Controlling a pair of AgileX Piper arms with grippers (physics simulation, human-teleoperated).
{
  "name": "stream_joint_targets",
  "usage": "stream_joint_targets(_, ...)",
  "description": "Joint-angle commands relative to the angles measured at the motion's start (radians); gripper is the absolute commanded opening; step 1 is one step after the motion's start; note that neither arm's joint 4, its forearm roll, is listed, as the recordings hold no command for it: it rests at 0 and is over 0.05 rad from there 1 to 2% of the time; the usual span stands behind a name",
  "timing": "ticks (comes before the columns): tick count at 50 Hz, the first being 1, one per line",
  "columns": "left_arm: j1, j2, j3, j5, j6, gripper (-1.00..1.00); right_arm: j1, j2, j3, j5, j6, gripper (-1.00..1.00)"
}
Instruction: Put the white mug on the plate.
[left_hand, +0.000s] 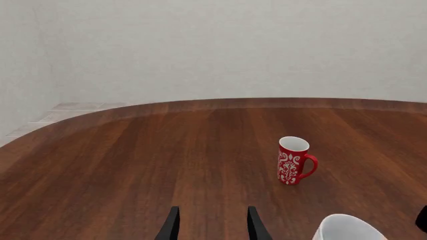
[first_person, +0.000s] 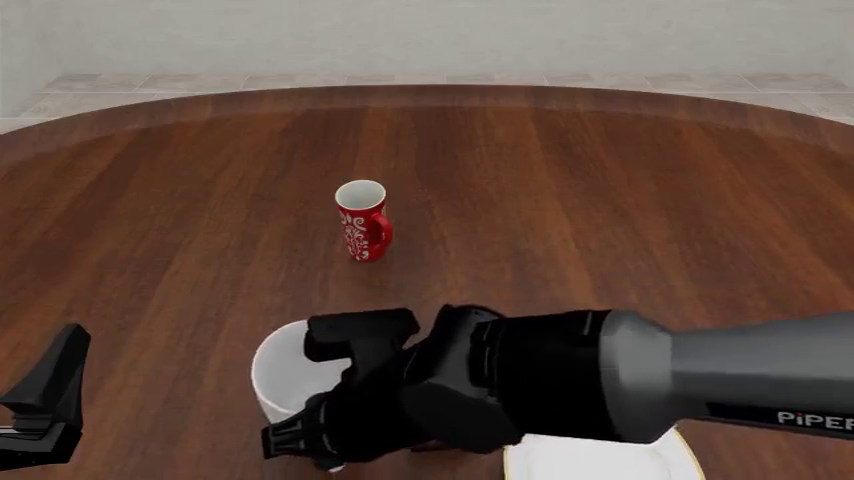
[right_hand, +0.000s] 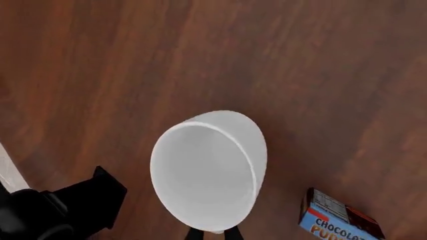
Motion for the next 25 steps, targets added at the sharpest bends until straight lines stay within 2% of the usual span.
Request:
stream_joint_targets(1,0.0,0.002,0.001,-0.002,0.0,1.0,-0.015,-0.096,0.008,0.05,-0.022,-1.0)
stream_joint_targets(25,-0.001,0.002,0.001,-0.003,0.0,1.0,-0.069,-0.324,0.093,0.145,-0.054,-1.0)
